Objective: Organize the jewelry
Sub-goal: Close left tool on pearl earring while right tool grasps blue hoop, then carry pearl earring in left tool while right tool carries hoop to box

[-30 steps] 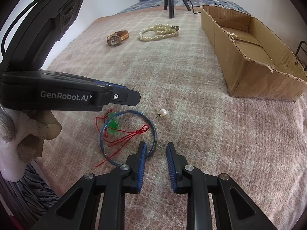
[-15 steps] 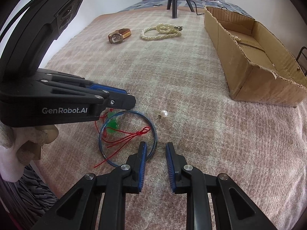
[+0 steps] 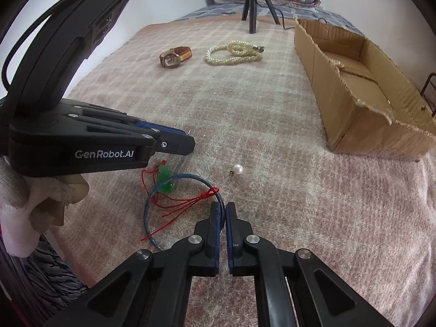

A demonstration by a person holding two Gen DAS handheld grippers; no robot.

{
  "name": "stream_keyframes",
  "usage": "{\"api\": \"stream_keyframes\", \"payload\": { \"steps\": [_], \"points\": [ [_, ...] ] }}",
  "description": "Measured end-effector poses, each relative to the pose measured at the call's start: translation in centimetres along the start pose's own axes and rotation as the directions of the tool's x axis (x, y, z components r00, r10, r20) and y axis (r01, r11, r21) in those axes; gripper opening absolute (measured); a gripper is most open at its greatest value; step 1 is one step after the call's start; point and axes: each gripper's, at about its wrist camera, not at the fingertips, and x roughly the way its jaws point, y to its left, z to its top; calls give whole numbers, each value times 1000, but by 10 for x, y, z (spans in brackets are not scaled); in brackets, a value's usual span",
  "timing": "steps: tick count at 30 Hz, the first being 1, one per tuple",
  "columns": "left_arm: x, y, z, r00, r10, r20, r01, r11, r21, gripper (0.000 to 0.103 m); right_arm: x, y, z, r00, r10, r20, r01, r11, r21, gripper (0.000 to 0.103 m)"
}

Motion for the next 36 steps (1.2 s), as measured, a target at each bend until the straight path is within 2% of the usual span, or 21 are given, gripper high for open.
{"api": "stream_keyframes", "payload": {
  "steps": [16, 22, 36],
  "points": [
    [-25, 7, 2, 998, -4, 59, 5, 1000, -23, 6, -39, 12, 10, 987, -90, 132, 101, 992, -79, 1],
    [-36, 4, 2, 996, -1, 91, 2, 1000, -15, 6, -59, 17, 16, 968, -143, 208, 168, 980, -109, 1],
    [-53, -3, 5, 991, -8, 134, 9, 1000, -6, 6, -91, 6, 25, 932, -207, 298, 241, 967, -81, 1]
  ]
}}
